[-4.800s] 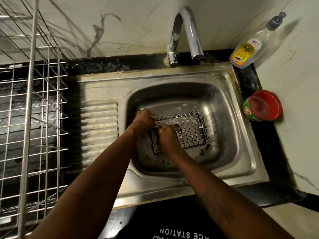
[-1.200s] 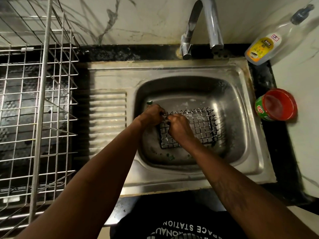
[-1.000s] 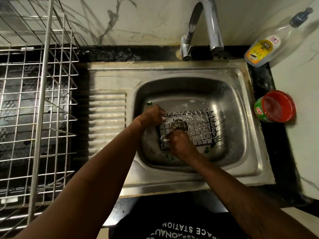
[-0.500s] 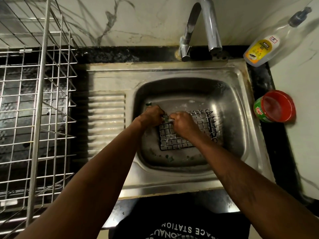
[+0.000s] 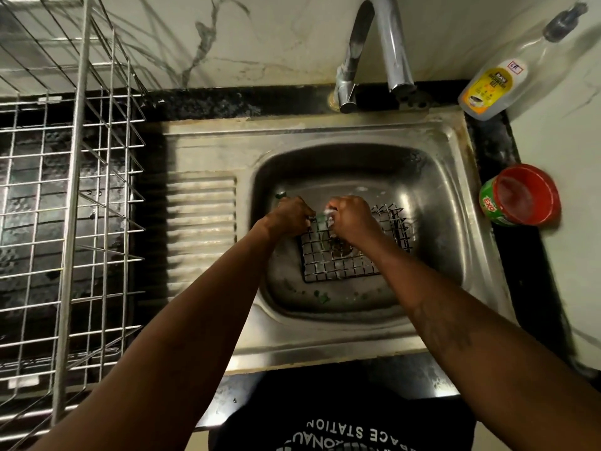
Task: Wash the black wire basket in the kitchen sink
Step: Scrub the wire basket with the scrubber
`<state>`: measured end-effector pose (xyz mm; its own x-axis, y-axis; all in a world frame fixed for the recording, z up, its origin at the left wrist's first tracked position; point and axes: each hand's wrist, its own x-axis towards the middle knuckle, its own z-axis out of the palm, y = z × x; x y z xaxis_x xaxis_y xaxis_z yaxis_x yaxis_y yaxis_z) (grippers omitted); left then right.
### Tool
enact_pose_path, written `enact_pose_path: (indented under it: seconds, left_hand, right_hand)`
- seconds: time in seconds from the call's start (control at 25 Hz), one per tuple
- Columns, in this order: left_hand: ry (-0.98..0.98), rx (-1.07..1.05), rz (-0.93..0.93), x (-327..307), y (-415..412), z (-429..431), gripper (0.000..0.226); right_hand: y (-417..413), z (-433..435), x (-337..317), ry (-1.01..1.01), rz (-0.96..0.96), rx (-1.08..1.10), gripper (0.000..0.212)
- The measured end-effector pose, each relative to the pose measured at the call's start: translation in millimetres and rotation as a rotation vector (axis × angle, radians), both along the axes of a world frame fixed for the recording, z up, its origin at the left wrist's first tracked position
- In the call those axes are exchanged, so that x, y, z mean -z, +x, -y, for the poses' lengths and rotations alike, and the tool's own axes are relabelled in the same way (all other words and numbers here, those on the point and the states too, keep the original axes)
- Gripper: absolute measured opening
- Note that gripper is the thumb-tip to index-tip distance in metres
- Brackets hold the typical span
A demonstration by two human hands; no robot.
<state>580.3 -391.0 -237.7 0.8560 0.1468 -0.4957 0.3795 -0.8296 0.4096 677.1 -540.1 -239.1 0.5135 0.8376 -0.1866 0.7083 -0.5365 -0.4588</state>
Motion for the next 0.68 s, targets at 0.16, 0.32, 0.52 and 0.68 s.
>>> enact_pose_path:
  seconds: [0.16, 0.32, 0.52, 0.68]
  left_hand:
    - [-0.020, -0.037, 0.003, 1.4, 1.3, -5.5, 0.032]
    - [-0.009, -0.007, -0.019, 2.4, 5.8, -16.1, 0.028]
    - [0.070, 0.055, -0.026, 3.6, 7.1, -10.3, 0.026]
    - [0.103, 0.054, -0.002, 2.3, 7.0, -8.6, 0.028]
  right_hand:
    - [-16.9, 37.2, -1.8, 0.036, 0.042, -0.116, 0.017]
    - [-55.1, 96.5, 2.8, 0.083, -0.005, -0.266, 0.034]
    - [-2.6, 49.4, 5.9, 0.055, -0.007, -0.059, 0.012]
    - [25.8, 24.5, 8.2, 0.049, 0.027, 0.085, 0.013]
